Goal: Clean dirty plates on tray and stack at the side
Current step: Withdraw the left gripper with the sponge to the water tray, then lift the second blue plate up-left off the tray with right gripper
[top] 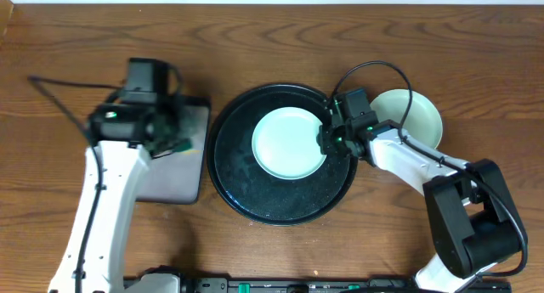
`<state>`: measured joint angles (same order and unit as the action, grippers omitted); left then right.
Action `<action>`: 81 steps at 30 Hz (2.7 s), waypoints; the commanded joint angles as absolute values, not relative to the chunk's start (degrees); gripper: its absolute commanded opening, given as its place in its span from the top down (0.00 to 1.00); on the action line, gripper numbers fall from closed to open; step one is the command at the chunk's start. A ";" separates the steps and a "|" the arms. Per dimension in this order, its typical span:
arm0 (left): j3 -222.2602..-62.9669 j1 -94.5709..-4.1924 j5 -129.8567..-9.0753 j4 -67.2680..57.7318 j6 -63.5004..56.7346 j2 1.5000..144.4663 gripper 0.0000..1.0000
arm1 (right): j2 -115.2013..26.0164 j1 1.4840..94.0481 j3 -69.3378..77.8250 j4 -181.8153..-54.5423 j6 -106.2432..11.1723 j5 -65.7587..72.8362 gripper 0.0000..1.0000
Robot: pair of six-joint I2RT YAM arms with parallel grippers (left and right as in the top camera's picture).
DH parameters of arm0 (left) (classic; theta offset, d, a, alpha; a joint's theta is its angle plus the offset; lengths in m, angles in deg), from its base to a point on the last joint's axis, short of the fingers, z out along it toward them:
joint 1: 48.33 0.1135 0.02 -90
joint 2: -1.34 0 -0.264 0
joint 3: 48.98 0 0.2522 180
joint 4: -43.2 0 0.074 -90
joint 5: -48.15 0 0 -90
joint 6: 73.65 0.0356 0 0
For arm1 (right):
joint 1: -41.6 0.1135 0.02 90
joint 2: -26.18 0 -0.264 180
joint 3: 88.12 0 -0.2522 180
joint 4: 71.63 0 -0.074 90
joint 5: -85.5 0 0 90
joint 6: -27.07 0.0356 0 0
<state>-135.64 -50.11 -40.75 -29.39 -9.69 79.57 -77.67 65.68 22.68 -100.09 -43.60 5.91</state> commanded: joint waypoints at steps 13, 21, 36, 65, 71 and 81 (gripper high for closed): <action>-134.09 -41.92 -33.88 -30.94 -7.94 79.14 0.92 | -76.60 71.38 23.14 -99.96 -43.21 -3.86 0.86; -129.74 -41.90 -33.60 -24.87 -7.87 79.14 0.92 | -78.94 72.89 23.14 -98.82 -42.55 -4.10 0.94; -125.74 -41.87 -33.56 -17.63 -4.14 79.18 0.93 | -79.18 73.22 16.34 -101.99 -38.62 -4.21 0.99; -125.67 -41.87 -30.78 -18.44 -2.72 79.18 0.93 | -84.12 89.39 3.97 -83.72 -39.25 -23.79 0.99; -125.67 -41.87 -30.65 -18.44 -2.74 79.18 0.92 | -89.72 91.56 3.97 -70.24 -44.26 -23.79 0.99; -125.67 -41.87 -30.65 -18.42 -2.74 79.18 0.93 | -92.45 94.73 3.97 -51.39 -60.41 -25.69 0.99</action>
<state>-125.91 -41.79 -31.96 -18.31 -3.09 79.55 -92.58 94.16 4.84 -53.86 -52.58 -23.82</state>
